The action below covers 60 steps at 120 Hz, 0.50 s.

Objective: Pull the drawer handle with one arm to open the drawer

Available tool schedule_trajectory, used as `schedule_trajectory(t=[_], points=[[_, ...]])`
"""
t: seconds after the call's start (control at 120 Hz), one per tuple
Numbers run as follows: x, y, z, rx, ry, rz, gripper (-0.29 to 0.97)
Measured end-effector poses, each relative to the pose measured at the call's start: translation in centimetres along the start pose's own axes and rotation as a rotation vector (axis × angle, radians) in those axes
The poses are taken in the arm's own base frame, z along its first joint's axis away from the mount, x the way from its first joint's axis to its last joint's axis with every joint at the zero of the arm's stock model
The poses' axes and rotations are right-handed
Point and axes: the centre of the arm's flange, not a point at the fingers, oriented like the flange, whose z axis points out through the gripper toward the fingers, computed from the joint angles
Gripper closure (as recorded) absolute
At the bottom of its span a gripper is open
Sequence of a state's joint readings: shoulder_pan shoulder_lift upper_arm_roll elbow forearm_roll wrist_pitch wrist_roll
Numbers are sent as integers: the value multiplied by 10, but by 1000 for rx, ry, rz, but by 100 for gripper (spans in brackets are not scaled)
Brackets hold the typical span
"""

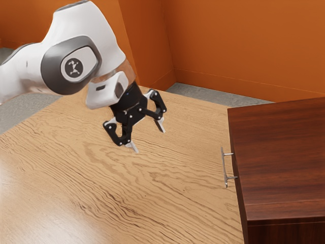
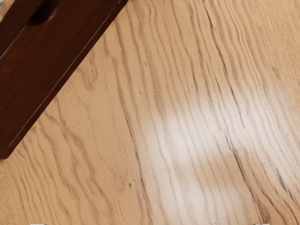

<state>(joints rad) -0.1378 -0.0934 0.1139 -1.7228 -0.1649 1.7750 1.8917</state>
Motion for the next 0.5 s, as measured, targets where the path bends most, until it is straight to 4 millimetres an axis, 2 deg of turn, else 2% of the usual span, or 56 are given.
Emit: schedule_trajectory(t=[0.15,0.292,0.5], points=[[21,-19,18,36,30,130,22],[42,-31,26,71,57,228,26],[57,-46,48,92,83,321,35]])
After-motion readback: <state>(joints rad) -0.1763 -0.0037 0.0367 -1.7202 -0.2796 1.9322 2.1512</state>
